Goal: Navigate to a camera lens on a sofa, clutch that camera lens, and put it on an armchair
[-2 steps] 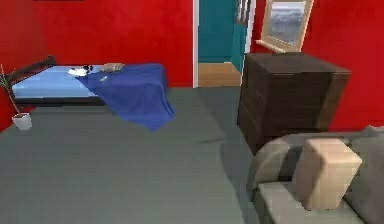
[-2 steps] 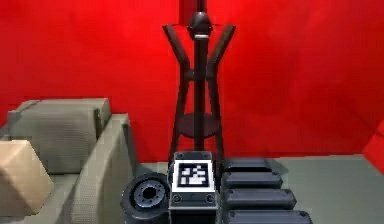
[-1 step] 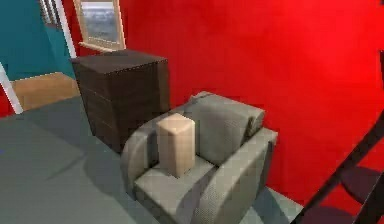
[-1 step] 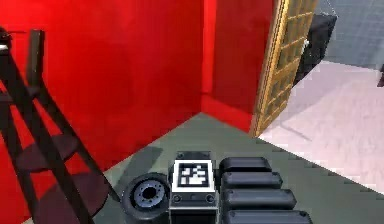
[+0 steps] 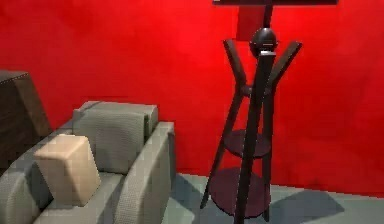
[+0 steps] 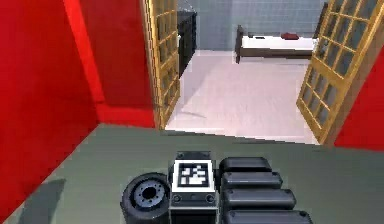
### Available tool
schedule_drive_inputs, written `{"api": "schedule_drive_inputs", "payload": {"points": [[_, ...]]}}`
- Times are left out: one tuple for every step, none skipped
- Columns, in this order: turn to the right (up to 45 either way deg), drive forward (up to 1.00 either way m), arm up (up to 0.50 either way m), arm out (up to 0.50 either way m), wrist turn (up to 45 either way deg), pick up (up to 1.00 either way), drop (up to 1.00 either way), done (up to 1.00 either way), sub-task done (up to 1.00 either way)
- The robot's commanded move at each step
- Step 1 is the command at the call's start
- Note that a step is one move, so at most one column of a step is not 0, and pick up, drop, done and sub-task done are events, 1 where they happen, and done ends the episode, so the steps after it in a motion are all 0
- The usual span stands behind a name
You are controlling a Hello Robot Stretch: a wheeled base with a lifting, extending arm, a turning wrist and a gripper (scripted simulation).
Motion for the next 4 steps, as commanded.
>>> {"api": "schedule_drive_inputs", "payload": {"points": [[0.0,0.35,0.00,0.00,0.0,0.00,0.00,0.00,0.00],[-45.0,0.00,0.00,0.00,0.0,0.00,0.00,0.00,0.00],[-45.0,0.00,0.00,0.00,0.0,0.00,0.00,0.00,0.00],[-24.0,0.00,0.00,0.00,0.0,0.00,0.00,0.00,0.00]]}}
